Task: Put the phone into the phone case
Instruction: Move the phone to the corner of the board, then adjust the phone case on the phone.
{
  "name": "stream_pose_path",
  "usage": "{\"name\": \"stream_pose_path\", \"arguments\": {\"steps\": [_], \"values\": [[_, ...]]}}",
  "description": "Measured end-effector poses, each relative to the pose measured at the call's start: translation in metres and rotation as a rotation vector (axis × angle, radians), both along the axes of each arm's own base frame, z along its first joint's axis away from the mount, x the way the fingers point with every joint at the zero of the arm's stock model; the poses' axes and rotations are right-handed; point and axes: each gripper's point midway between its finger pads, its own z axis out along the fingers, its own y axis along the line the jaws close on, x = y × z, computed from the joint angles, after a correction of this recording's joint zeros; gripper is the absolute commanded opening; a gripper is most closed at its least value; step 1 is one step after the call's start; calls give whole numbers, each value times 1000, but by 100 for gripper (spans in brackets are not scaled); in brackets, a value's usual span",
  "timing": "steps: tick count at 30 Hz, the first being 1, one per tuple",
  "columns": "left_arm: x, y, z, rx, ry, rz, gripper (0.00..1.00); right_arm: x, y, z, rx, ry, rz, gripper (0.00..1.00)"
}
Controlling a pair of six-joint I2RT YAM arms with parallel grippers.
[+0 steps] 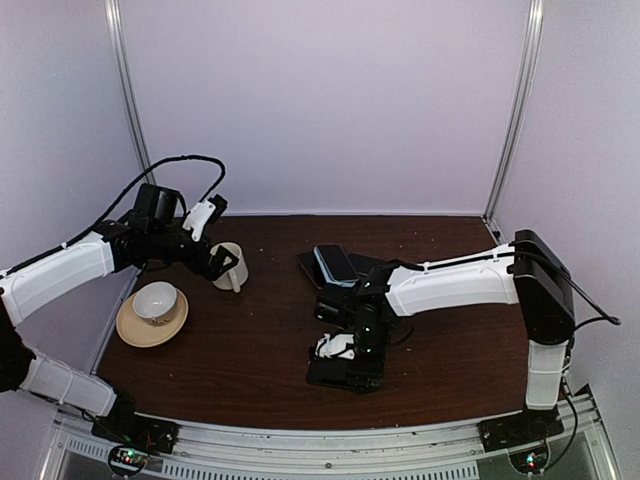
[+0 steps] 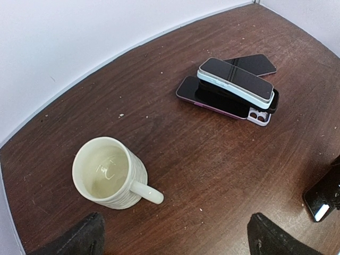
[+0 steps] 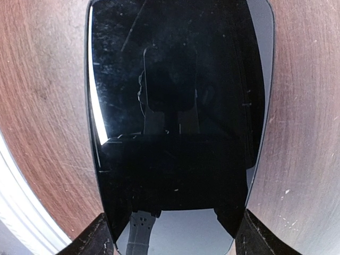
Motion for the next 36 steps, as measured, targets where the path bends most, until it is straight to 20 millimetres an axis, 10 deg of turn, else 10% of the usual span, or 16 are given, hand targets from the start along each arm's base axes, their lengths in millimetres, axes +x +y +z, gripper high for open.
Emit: {"name": "stream_pose_path", "arguments": {"steps": [12,20,29,36], "values": [[0,0,-1,7,-1,-5,98,5,0,-4,-25,-19,67,92],[0,0,-3,11,3,-7,97,23,16,26,73,-46,13,87],[13,-22,-11,-62,141,-5,64,158,-13,103,419,-154,-562,85],[51,-128,-8,-301,310,-87,68,237,-52,113,547,-187,-951,83]]}}
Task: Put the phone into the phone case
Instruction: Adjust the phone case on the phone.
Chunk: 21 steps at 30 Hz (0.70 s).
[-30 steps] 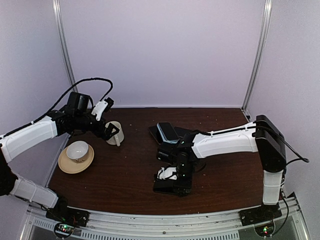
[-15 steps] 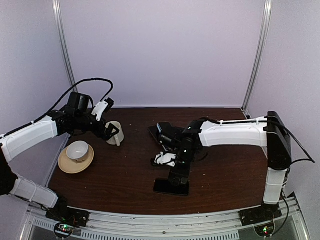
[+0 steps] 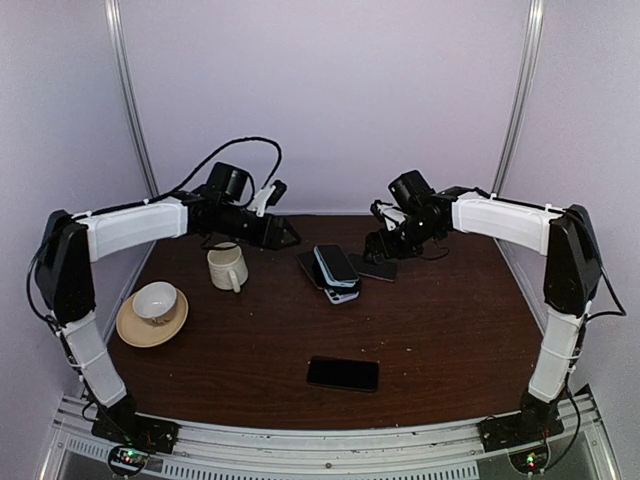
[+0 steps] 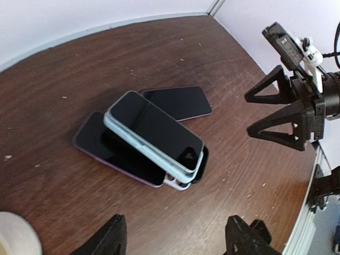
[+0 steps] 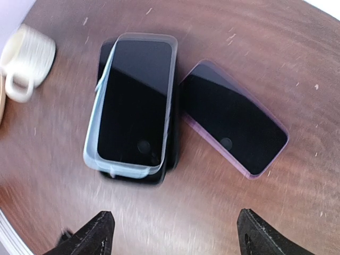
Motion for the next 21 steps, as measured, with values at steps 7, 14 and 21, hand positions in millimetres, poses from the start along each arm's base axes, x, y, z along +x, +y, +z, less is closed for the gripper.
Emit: {"name": "stream_pose_path", "arguments": {"steps": [7,14,21], "values": [[31,-64,-72,-106,279,65,47,41,-5,-12,62,4,-118,82],[36,-72,-117,-136,455,160,45,56,8,-24,103,7,-133,80],[35,-87,-110,-215,496,159,37,58,13,-39,122,41,-143,80]]}}
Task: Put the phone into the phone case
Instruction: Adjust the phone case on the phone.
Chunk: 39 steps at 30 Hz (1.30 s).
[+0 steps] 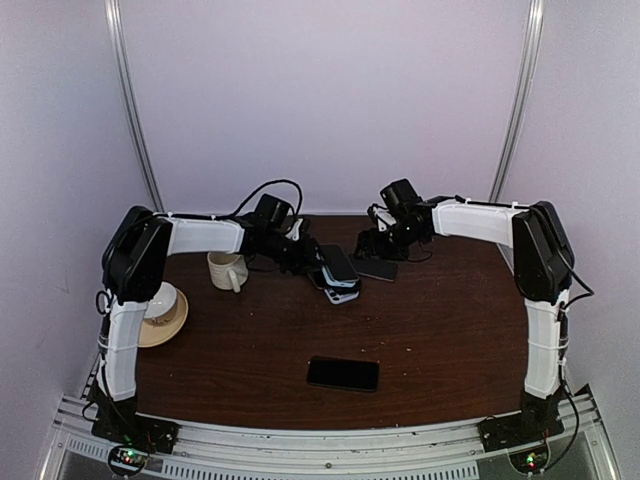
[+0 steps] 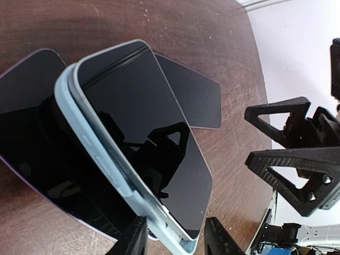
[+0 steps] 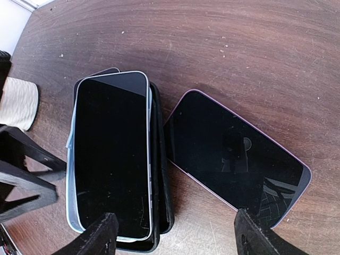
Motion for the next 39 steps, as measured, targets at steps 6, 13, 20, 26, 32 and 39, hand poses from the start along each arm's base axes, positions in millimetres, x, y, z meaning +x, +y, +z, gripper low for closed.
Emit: {"name": "stream_pose_path", "arguments": {"steps": [6,13,20,26,32,39], "values": [[-3,-3,-10,-9,43,1,34,0,3,1,21,3,-1,79],[-6,-4,-11,-21,70,0,36,0,8,2,45,8,9,79],[-13,-3,-20,-28,104,-1,25,-2,10,0,48,14,16,78],[-14,-5,-20,-45,120,-7,4,-3,12,-4,43,22,21,78],[-17,-5,-22,-47,139,-8,0,-5,14,-6,42,24,26,78],[-17,0,-24,21,98,-37,0,-5,21,-5,57,27,34,79]]}}
